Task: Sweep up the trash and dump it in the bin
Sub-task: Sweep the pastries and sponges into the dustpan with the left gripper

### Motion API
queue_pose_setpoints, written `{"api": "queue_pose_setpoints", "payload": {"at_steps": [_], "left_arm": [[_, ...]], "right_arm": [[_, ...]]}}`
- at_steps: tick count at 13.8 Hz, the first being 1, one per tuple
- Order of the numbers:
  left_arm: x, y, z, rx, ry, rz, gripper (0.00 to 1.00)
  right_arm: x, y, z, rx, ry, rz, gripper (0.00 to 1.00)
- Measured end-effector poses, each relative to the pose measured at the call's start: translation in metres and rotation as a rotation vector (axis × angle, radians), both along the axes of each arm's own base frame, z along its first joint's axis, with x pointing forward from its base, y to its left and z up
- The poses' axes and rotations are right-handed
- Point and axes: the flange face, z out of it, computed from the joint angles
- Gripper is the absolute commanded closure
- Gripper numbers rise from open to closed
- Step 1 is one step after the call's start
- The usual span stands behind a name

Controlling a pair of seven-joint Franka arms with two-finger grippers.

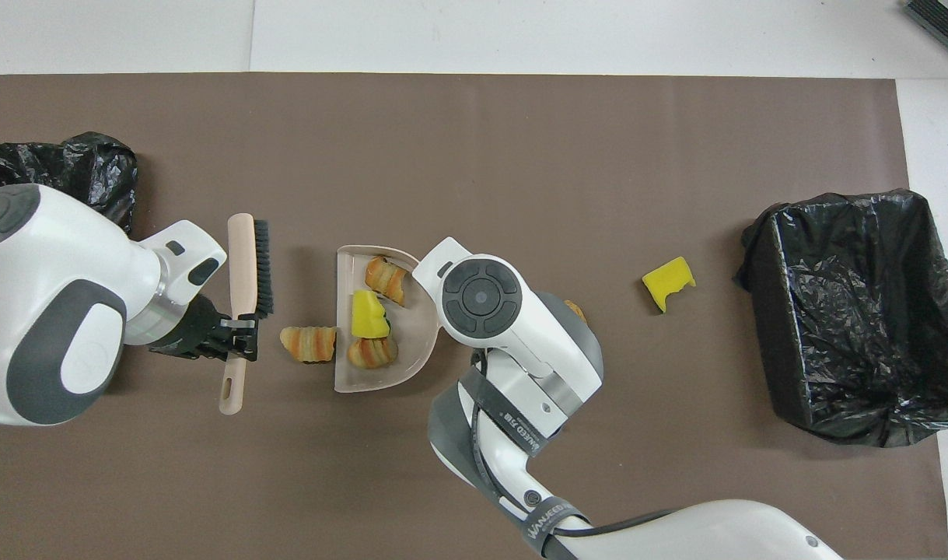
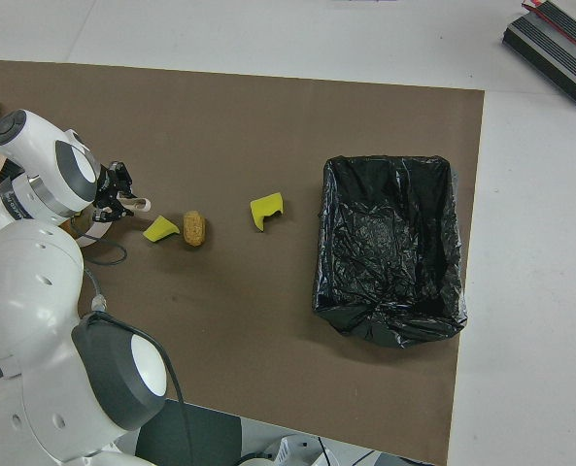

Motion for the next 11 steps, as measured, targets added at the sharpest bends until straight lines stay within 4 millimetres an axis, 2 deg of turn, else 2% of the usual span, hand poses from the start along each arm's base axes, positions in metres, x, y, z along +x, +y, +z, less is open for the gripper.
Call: {"api": "queue_pose_setpoints", "payload": {"at_steps": [2,4,6,8,11], "left_arm": [[-0.02,0.017,-0.015,0.012,0.046,0.033,1.0],[-0.051,0.014,-0.038,0.034,0.09,0.041,1.0],[-0.071,-0.01,-0.055,0.056,0.081,0.033,1.0],[-0.085,-0.044,-0.068,0.072,0.062,0.002,1.0],[-0.098,-0.077,-0.072,0.061,0.043,-0.024,1.0]], "right_arm": [[0.0,0.0,0.0,0.0,0.0,0.0,1.0],[0.0,0.0,0.0,0.0,0.0,0.0,1.0],[0.0,0.0,-0.001,-0.001,0.001,0.0,1.0],[0.0,0.0,-0.001,-0.001,0.001,0.0,1.0],[0.0,0.0,0.0,-0.001,0.0,0.0,1.0]]}}
